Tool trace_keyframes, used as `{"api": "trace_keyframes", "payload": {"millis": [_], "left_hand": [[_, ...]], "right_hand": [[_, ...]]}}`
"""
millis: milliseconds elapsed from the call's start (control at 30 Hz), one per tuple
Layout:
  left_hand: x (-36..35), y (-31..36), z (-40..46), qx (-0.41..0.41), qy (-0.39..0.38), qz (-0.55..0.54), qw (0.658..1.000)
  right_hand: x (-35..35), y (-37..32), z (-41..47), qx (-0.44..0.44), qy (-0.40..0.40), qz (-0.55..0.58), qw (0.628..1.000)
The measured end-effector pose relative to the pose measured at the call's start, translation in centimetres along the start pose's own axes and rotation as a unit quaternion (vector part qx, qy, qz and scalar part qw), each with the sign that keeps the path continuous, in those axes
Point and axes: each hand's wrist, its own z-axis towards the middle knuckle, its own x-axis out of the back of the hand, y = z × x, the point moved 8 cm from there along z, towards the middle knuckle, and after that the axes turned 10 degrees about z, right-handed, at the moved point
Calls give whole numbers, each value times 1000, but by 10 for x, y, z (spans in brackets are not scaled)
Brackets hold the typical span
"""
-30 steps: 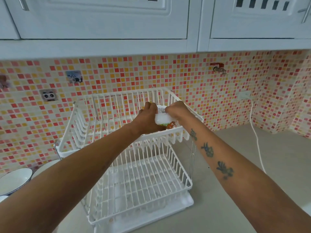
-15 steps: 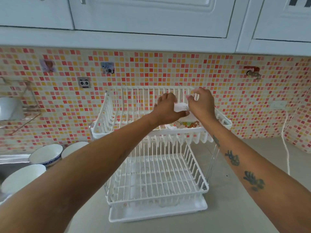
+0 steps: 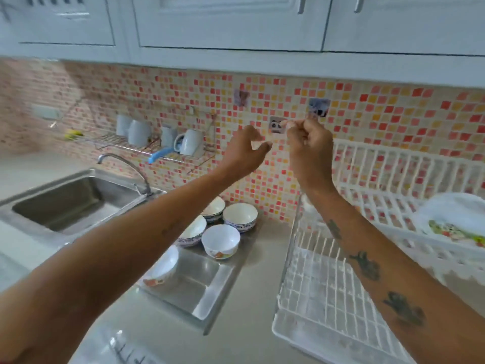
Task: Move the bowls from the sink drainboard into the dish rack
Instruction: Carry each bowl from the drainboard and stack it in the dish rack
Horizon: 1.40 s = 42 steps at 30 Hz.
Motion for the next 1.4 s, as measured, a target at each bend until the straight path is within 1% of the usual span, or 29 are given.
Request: {"api": "trace_keyframes", "payload": {"millis": [100,167,233,300,400,500,600,700,733,767,833,900,1000,1100,1233,1400], "left_hand": [[40,-82,-7,102,19,3,995],[67,-132,-17,161,35,14,986],[89,-176,-31,209,24,32,977],[102,-222,-47,257,-5,41,965],[112,-276,-71,290,-35,28,956],[110,-335,-103,354,-69,51,931],[94,-385,-139,420,-97,29,902],[67,-415,-170,485,-124,-34,865],[61,-424,-178,497,-120,-48,858],[54,-432,-183,505,-117,-58,853],[39,-448,-190,501,-105,-72,856],[24,-455,-193,492,-110,-84,860],[2,-463,-197,505,-117,-91,850],[-15,-473,-200,506,-142,-78,847],[-25,-483,-201,505,-156,-46,848],[-31,-489,-201,498,-162,-35,851]], "right_hand": [[-75,17,-18,-25,-74,38,996],[-122,36,-30,-66,-119,52,989],[-165,61,-45,-117,-152,58,980],[-205,91,-64,-177,-187,53,965],[-259,146,-106,-271,-260,23,927],[-296,194,-153,-354,-321,-9,879],[-313,233,-195,-417,-369,-69,828],[-318,276,-230,-471,-393,-130,779],[-320,287,-240,-483,-403,-146,763],[-322,299,-249,-493,-409,-154,753],[-323,318,-263,-513,-416,-170,732],[-325,328,-272,-533,-409,-160,723],[-327,336,-285,-559,-389,-141,719],[-326,335,-296,-574,-386,-142,708],[-326,342,-302,-584,-354,-127,720],[-323,344,-308,-611,-322,-110,715]]}}
